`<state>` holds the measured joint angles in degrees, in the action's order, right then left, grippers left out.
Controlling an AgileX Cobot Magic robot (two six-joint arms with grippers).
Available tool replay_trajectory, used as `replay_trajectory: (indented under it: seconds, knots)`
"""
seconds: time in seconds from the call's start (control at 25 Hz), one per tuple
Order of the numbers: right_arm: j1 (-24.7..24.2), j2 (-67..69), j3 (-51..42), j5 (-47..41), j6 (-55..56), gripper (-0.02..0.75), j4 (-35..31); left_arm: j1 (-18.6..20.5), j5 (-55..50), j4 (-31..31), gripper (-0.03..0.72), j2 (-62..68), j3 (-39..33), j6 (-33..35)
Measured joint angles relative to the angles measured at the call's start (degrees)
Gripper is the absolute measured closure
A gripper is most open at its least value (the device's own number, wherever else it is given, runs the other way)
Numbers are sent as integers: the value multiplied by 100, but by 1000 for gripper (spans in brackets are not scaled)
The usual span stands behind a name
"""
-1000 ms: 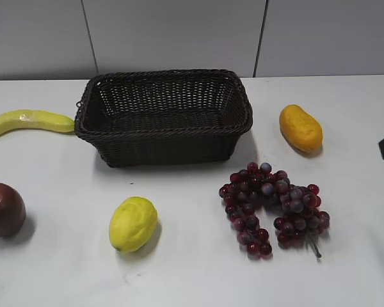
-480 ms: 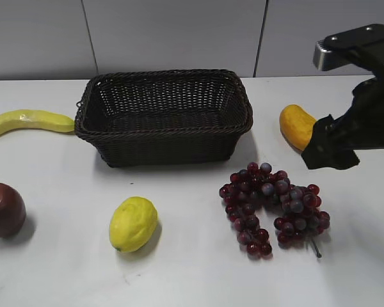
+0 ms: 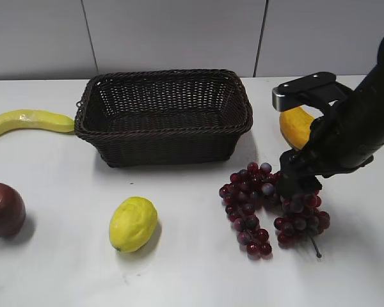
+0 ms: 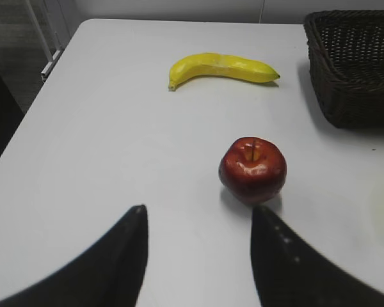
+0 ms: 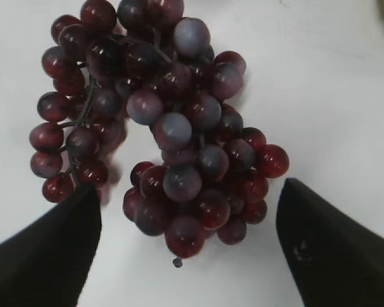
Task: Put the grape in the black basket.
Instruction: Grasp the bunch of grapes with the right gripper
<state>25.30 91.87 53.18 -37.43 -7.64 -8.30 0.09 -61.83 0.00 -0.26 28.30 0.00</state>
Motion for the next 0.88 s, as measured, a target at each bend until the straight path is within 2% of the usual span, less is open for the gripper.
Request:
replay_trajectory:
  seconds: [0.52, 0.88]
  knots:
    - [3, 1482, 679, 221, -38, 92, -20, 0, 0, 0, 199, 0, 0, 0]
    - [11, 1952, 721, 347, -57, 137, -36, 0, 0, 0, 199, 0, 0, 0]
